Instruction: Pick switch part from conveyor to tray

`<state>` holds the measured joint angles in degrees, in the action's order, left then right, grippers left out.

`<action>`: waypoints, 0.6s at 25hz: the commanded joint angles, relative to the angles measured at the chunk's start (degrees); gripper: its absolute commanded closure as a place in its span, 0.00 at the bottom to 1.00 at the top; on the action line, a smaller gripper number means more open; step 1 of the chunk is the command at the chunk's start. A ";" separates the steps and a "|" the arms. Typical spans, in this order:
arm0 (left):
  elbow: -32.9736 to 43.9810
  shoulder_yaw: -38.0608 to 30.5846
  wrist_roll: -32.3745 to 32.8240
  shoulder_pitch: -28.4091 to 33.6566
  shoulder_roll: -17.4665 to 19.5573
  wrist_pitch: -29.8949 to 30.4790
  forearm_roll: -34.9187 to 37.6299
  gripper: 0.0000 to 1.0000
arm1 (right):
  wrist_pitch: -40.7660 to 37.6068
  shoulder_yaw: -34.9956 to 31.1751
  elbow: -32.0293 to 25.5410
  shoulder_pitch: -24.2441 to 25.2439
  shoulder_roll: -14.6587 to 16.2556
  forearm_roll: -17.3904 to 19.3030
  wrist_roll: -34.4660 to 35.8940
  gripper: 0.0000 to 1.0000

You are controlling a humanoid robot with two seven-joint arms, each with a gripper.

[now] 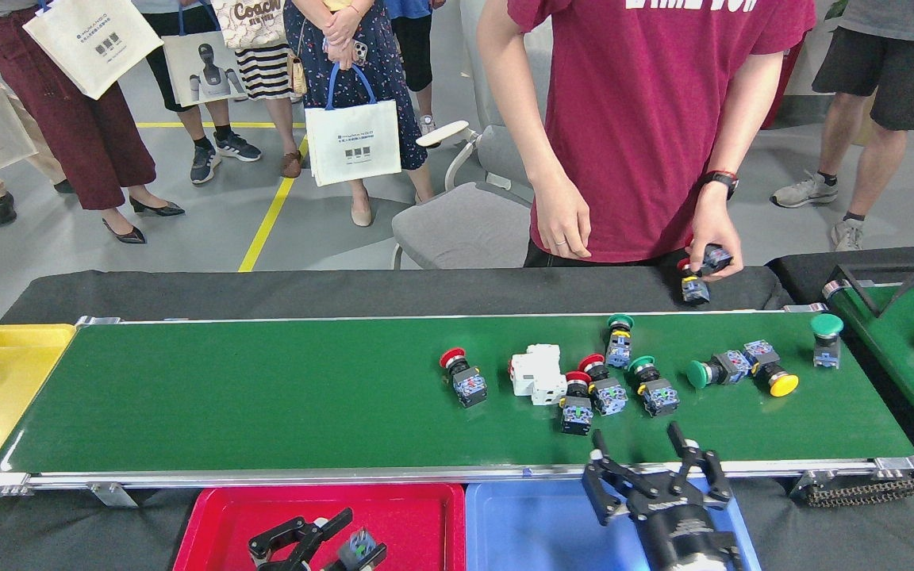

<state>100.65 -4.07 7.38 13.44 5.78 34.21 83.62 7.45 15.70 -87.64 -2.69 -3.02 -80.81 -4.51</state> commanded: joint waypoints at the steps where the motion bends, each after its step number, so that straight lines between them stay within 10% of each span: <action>1: 0.78 -4.28 -0.79 -0.08 -2.18 -7.22 -0.30 0.00 | 0.81 1.26 2.64 -2.76 -1.81 -0.49 -0.77 0.01; 4: 0.43 -10.34 -0.97 0.00 -4.99 -17.07 -0.39 0.00 | 4.15 3.64 6.16 -4.87 -2.78 -1.20 -0.85 0.01; 11: -2.04 -15.96 -0.97 1.23 -5.60 -18.03 -0.47 0.00 | 7.14 3.72 18.55 -14.01 -4.10 -0.58 -0.59 0.01; 15: -1.33 -15.44 -0.97 1.06 -5.69 -18.03 -0.12 0.00 | 6.44 4.16 20.57 -16.47 -3.66 1.79 -1.91 0.30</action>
<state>98.39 -19.65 6.86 14.93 0.16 16.35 83.40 14.54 19.73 -66.72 -17.90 -6.78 -79.54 -5.51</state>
